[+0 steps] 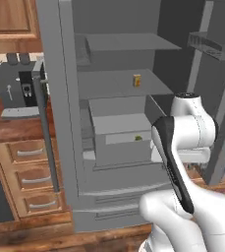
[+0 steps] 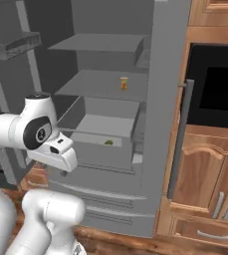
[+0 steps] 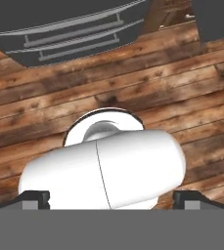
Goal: Place the lemon and cucumber inside the fridge drawer. Close the drawer after placing the vegetables.
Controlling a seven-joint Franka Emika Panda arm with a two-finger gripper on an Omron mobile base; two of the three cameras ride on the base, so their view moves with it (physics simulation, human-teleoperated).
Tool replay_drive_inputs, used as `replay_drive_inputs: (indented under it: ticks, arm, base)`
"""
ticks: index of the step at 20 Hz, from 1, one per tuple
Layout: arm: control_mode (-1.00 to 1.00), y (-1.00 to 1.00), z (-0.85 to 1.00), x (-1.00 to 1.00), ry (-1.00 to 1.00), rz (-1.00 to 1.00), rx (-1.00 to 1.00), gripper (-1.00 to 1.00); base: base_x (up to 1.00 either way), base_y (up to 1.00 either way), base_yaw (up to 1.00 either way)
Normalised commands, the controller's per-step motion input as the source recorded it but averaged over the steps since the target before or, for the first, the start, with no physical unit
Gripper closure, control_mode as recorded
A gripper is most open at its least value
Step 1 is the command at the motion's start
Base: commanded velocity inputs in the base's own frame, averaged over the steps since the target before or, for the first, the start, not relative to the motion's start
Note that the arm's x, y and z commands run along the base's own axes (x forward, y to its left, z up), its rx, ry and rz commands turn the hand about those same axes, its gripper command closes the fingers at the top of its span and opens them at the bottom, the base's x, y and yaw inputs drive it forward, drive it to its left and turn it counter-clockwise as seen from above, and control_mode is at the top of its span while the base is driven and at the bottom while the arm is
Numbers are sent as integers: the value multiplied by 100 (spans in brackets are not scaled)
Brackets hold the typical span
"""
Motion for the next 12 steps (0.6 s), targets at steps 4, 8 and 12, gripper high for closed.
replay_drive_inputs:
  ticks: [4, 8, 12]
  arm:
    - [100, 0, 0, 0, 0, 0, 0, -100]
    - [100, 0, 0, 0, 0, 0, 0, -100]
    - [100, 0, 0, 0, 0, 0, 0, -100]
  base:
    - [-100, 28, 11]
    - [-100, 55, 13]
    - [-47, 100, 26]
